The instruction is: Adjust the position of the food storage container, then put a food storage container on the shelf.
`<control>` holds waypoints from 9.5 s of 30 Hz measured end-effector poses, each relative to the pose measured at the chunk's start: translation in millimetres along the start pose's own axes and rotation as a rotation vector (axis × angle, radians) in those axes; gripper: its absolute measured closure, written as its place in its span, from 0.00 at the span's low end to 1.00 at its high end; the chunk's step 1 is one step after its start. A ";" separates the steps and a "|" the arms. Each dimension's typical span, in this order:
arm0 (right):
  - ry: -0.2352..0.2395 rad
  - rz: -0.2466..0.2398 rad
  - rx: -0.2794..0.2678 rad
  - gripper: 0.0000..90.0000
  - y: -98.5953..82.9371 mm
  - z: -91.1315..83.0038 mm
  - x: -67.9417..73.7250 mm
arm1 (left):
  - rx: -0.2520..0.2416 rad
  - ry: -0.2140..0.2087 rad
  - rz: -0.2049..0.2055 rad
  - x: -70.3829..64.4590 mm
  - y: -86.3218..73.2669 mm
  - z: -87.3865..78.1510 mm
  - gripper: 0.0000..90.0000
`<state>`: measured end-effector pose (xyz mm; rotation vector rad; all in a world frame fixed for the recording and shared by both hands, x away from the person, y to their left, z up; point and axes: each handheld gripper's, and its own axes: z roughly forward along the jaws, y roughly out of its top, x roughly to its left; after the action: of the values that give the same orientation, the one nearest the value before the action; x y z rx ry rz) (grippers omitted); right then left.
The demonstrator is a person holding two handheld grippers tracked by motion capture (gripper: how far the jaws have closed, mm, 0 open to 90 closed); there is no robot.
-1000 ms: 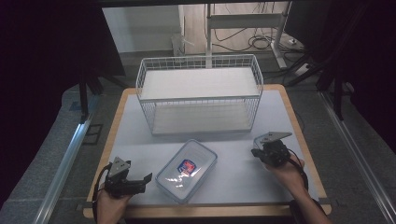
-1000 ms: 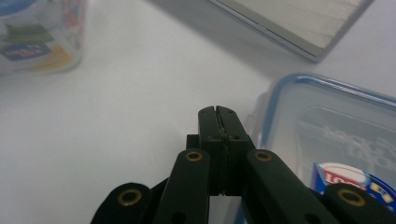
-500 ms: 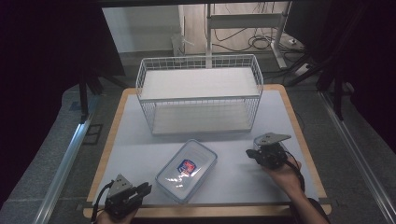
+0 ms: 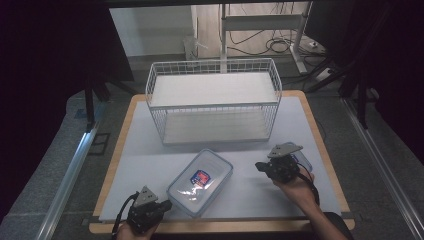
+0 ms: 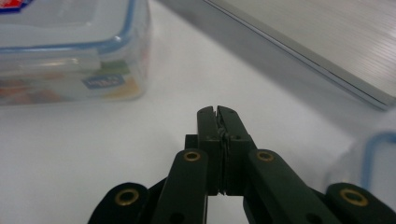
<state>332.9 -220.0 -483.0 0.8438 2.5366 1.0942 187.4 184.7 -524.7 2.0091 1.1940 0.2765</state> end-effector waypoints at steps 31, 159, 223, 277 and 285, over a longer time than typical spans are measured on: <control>0.035 0.082 0.073 1.00 7.1 40.6 11.9 | 0.014 -0.023 -0.051 49.9 69.3 69.3 1.00; 0.439 0.399 -0.013 0.58 -2.1 4.5 -5.8 | -0.055 -0.468 -0.173 44.8 71.3 42.6 0.55; 0.359 0.339 -0.261 0.62 119.0 -56.6 -33.3 | -0.253 -0.324 -0.114 50.2 206.6 -38.5 0.56; 0.324 0.471 -0.319 0.61 209.7 -42.7 -116.7 | -0.279 -0.338 -0.215 109.2 317.9 -14.0 0.55; 0.324 0.490 -0.305 0.61 212.3 -38.6 -121.7 | -0.263 -0.340 -0.244 113.2 321.4 -9.4 0.54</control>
<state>500.4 -198.7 -301.7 1.3283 2.3565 1.8449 453.9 196.9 -312.5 1.5887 1.1063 -0.0305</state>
